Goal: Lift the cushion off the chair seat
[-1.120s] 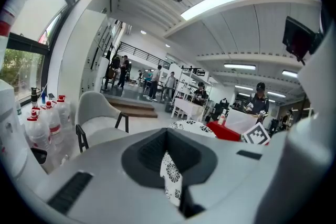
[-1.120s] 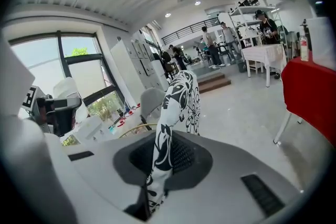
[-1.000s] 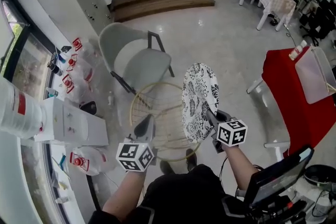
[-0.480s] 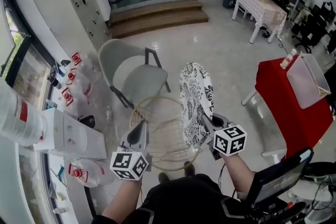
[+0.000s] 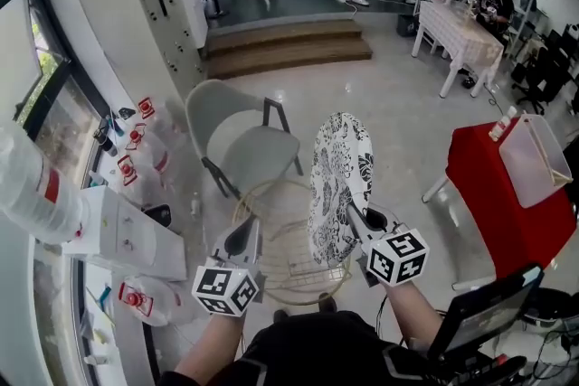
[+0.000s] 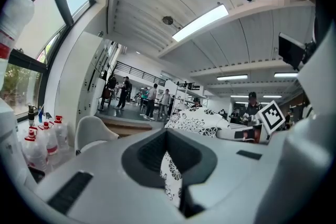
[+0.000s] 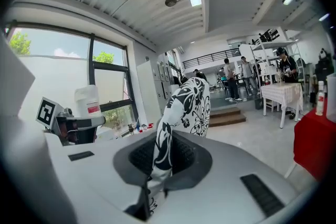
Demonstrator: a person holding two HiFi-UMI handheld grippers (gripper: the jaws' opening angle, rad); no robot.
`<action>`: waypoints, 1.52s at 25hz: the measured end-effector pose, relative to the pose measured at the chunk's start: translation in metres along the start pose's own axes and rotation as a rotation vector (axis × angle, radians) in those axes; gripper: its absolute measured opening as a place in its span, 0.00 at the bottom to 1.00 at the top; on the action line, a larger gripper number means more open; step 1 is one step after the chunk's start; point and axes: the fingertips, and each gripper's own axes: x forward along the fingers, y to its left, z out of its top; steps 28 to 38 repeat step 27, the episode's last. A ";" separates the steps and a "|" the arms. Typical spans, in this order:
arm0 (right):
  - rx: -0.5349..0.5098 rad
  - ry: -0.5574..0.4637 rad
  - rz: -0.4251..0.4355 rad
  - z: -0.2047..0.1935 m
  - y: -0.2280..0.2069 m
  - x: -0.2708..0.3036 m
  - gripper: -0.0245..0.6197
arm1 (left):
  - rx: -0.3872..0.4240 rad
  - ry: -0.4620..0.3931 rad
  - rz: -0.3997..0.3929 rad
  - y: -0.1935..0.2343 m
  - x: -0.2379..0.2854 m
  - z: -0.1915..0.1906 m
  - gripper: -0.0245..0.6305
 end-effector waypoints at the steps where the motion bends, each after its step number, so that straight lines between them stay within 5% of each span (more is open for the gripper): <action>1: -0.005 -0.007 0.002 0.003 0.001 0.000 0.08 | 0.003 -0.003 0.000 0.000 -0.001 0.001 0.05; 38: -0.050 -0.091 -0.004 0.034 0.011 -0.008 0.08 | 0.040 -0.033 -0.026 -0.019 0.003 0.011 0.05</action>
